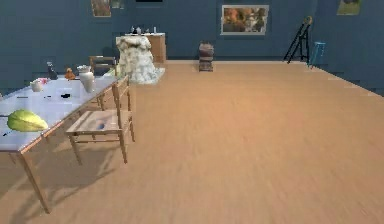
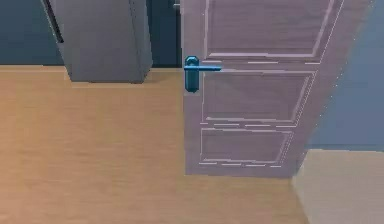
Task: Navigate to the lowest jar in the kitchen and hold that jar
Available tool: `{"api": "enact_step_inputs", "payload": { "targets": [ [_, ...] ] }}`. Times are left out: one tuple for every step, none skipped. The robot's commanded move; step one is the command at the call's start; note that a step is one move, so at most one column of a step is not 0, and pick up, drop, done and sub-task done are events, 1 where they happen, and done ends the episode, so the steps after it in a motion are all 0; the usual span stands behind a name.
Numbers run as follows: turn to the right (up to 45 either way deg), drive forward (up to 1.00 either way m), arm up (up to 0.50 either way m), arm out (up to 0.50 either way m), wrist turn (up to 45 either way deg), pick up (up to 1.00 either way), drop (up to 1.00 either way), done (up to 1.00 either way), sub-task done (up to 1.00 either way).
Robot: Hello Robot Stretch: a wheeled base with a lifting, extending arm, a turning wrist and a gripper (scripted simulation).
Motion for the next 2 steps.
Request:
{"api": "enact_step_inputs", "payload": {
  "targets": [
    [0.0,1.00,0.00,0.00,0.0,0.00,0.00,0.00,0.00],
    [-3.0,0.00,0.00,0.00,0.0,0.00,0.00,0.00,0.00]
  ]
}}
